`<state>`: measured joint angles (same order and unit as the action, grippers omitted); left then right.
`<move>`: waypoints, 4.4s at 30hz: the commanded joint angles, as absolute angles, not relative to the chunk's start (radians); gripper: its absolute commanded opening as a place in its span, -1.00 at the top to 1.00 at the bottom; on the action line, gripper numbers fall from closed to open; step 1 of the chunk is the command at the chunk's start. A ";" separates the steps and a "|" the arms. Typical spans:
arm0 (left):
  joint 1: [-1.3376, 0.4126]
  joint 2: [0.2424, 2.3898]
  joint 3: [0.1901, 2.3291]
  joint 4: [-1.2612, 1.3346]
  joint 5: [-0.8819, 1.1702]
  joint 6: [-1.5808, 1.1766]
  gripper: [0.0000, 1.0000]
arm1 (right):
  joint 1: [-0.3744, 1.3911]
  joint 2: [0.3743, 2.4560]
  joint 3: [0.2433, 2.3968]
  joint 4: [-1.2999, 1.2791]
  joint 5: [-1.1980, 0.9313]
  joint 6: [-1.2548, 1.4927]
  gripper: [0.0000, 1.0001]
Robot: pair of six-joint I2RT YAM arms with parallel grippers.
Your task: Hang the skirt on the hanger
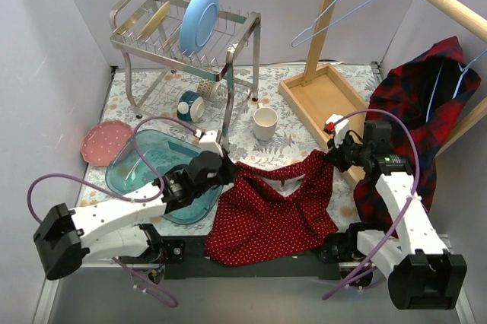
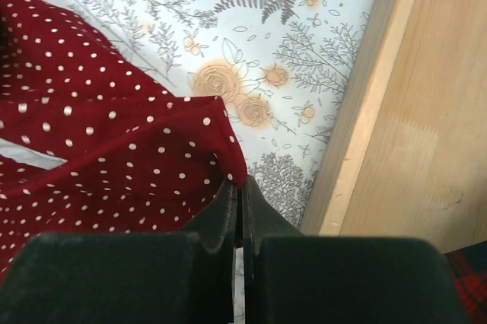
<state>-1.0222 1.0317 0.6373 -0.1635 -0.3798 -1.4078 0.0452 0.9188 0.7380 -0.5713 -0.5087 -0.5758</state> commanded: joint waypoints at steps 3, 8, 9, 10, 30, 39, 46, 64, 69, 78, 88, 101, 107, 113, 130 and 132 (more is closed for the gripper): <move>-0.815 1.187 0.643 0.020 -0.151 -1.390 1.00 | 0.040 1.054 0.729 -0.390 -0.485 -0.549 0.97; -0.798 1.258 0.673 0.005 -0.124 -1.351 1.00 | 0.040 1.153 0.745 -0.385 -0.488 -0.574 0.96; -0.796 1.261 0.676 0.005 -0.130 -1.342 1.00 | 0.040 1.161 0.747 -0.380 -0.488 -0.574 0.94; -0.795 1.262 0.681 -0.032 -0.144 -1.336 1.00 | 0.040 1.169 0.749 -0.374 -0.485 -0.575 0.94; -0.729 1.293 0.813 -0.182 -0.051 -1.186 -0.21 | 0.040 1.279 0.811 -0.319 -0.445 -0.538 0.58; -0.729 1.282 0.836 -0.275 0.150 -1.074 -0.39 | 0.040 1.293 0.808 -0.305 -0.445 -0.535 0.63; -0.729 1.425 0.925 -0.304 0.054 -1.184 -0.05 | 0.040 1.286 0.801 -0.308 -0.459 -0.538 0.63; -0.729 1.540 0.965 -0.298 -0.020 -1.189 0.59 | 0.040 1.263 0.782 -0.304 -0.479 -0.554 0.65; -0.729 1.532 0.943 -0.284 -0.063 -1.186 1.00 | 0.040 1.249 0.779 -0.305 -0.485 -0.555 0.66; -0.724 1.405 0.905 -0.308 -0.164 -1.170 1.00 | 0.038 1.181 0.765 -0.305 -0.485 -0.575 0.66; -0.652 1.224 0.894 -0.403 -0.284 -1.124 1.00 | 0.011 1.008 0.742 -0.276 -0.483 -0.558 0.66; -0.624 1.140 0.960 -0.460 -0.322 -1.106 1.00 | -0.031 0.836 0.804 -0.313 -0.488 -0.525 0.80; -0.621 1.167 1.005 -0.474 -0.232 -1.094 1.00 | -0.031 0.922 0.827 -0.400 -0.664 -0.566 0.54; -0.621 1.175 0.960 -0.466 -0.169 -1.111 1.00 | -0.003 1.242 0.941 -0.511 -0.812 -0.617 0.10; -0.607 1.224 0.833 -0.353 -0.181 -1.172 -0.21 | 0.143 1.833 1.247 -0.419 -0.652 -0.417 -0.27; -0.598 1.242 0.833 -0.336 -0.158 -1.170 -0.18 | 0.143 1.858 1.258 -0.420 -0.644 -0.413 -0.27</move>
